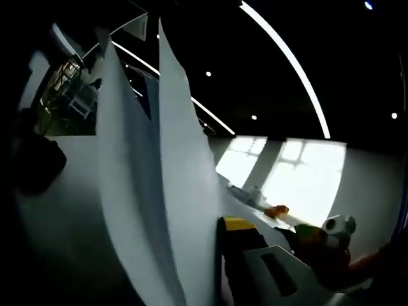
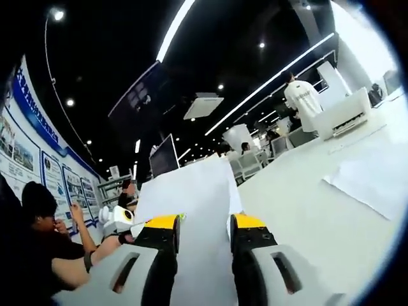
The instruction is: Organize the stack of printing papers by aligning and flattening the scattered papers on the table
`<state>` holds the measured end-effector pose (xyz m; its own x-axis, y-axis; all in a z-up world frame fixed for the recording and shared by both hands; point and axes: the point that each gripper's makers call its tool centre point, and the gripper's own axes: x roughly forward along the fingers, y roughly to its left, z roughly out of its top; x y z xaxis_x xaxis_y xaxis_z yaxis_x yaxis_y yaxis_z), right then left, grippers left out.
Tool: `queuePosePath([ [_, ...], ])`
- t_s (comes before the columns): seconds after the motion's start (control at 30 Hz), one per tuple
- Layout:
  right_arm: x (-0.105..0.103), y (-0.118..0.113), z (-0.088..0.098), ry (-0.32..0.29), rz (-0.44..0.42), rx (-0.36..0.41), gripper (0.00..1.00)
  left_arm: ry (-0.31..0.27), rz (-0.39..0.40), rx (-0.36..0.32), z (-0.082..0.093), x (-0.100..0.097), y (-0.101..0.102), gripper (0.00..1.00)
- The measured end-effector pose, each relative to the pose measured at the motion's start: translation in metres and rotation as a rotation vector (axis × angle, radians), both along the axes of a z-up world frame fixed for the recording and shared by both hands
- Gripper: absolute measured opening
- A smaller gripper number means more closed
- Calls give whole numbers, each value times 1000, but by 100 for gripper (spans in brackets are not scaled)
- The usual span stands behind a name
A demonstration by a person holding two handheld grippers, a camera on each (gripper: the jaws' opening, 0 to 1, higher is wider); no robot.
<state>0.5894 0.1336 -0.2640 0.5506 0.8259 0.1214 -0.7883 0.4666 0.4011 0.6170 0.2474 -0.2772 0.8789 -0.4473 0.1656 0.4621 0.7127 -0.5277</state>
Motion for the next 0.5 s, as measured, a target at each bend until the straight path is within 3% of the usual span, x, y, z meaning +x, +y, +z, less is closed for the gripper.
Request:
queuePosePath([
  [0.27,11,-19,2,-41,-68,-11,39,19,88,-33,-1,7,16,7],
  [0.4,18,-30,-3,-75,-96,-80,51,31,119,-44,-3,10,23,7],
  [0.5,20,-41,-5,-82,-112,-100,53,34,133,-54,-3,11,25,7],
])
